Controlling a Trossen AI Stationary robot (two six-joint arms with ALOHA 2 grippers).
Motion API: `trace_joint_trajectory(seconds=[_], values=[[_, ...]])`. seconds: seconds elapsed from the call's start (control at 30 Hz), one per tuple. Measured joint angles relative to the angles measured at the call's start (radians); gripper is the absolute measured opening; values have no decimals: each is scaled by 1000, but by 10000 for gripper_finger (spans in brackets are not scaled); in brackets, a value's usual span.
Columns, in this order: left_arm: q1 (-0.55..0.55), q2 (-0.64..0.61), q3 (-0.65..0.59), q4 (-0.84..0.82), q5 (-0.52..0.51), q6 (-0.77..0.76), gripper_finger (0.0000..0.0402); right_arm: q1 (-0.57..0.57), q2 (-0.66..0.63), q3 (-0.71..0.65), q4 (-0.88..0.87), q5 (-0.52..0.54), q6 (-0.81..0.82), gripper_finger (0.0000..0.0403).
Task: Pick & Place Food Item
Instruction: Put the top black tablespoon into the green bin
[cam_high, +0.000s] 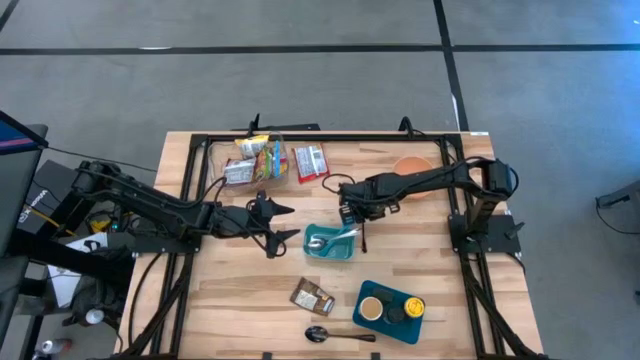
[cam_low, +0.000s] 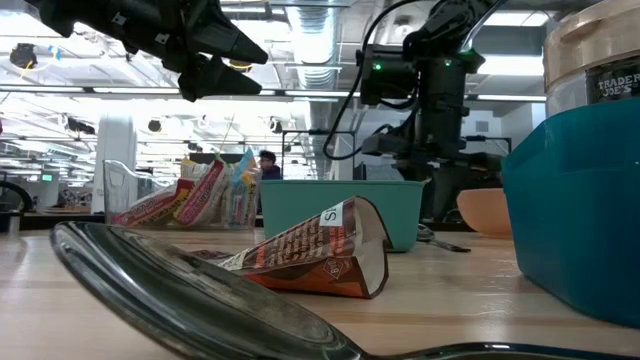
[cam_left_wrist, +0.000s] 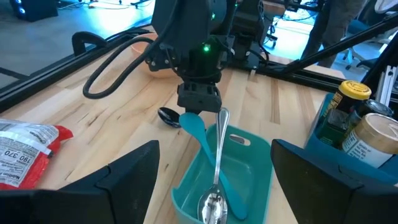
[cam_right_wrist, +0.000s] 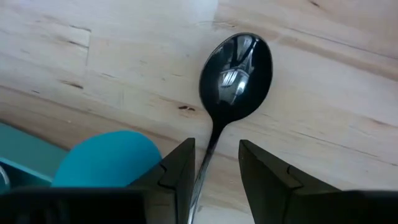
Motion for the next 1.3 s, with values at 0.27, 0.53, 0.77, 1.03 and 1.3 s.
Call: trace_joint_trajectory(seconds=[0.27,0.53,0.77,1.03,1.3], values=[[5,-2,0,2,-1,-3,301,0,0,0,1,-23,-99,117],[3,-3,0,44,-1,-3,301,12,0,0,3,-23,-123,117],[13,-3,0,47,-1,-2,301,13,0,0,36,-23,-132,117],[18,-3,0,71,-2,1,301,22,-1,0,49,-31,-57,117],[18,-3,0,71,-2,1,301,8,-1,0,41,-30,-17,117]])
